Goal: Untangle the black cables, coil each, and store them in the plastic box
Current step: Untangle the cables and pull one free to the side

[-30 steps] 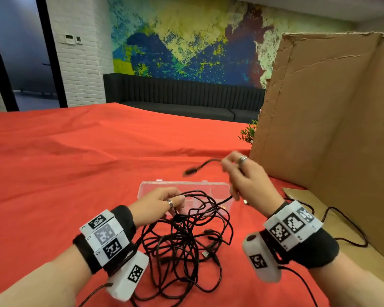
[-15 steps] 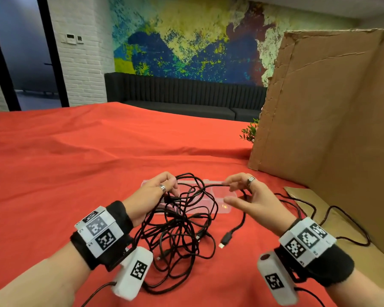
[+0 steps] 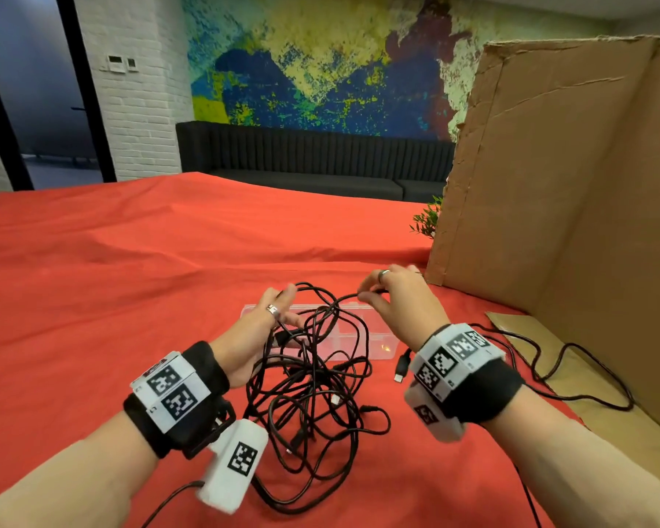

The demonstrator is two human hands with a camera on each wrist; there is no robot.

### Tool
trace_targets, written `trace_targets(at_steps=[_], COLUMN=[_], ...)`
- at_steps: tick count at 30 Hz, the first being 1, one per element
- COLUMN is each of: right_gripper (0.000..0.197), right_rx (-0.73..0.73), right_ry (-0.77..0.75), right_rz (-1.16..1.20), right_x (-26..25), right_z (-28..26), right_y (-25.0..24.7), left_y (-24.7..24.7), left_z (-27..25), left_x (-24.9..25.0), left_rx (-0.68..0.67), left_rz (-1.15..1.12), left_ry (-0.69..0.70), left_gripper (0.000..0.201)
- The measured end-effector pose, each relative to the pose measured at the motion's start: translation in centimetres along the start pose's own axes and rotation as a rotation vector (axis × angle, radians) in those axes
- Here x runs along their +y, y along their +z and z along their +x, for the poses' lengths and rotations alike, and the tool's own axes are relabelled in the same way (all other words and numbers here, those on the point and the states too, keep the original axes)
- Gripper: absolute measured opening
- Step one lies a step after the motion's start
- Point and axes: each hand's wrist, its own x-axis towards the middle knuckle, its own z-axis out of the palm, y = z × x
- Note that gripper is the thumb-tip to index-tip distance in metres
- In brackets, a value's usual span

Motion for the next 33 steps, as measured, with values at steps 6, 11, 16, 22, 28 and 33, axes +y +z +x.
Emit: trace_targets(at_steps=[6,11,16,22,28,33], right_gripper=[0.005,0.017,0.013,0.025,0.022,0.023], right_rx=[0.186,0.194,0.171,-0.736,-0.656,-0.705], right_ry=[-0.546,-0.645,-0.012,0.238,0.247,0.286], right_rz=[-0.163,-0.094,0.539,0.427,0.998,1.313], right_x=[-2.3,-1.7,0.7,4.3,1.0,-1.2], right_z=[0.8,0.7,-1.4,-5.4,-5.5,-5.6], right_y=[0.2,1.2,-0.5,1.5,2.4,1.4], left_y=[0.1,0.1,-1.7,-3.0,-2.4,-2.5], left_z=[-0.3,-0.2,-0.1,-0.2,-0.4,-0.6], left_x=[-0.2,-0.5,-0.6,-0.3,0.4,1.1], left_rx=[-0.017,-0.017,0.017,-0.024,-0.065,-0.018], left_rz=[0.015,-0.008,-0.155,-0.431,-0.45,-0.472], left_ry=[0.078,0.146,0.166,0.186,0.241,0.295], left_gripper=[0.055,0.042,0.039,0.078,0.07,0.058])
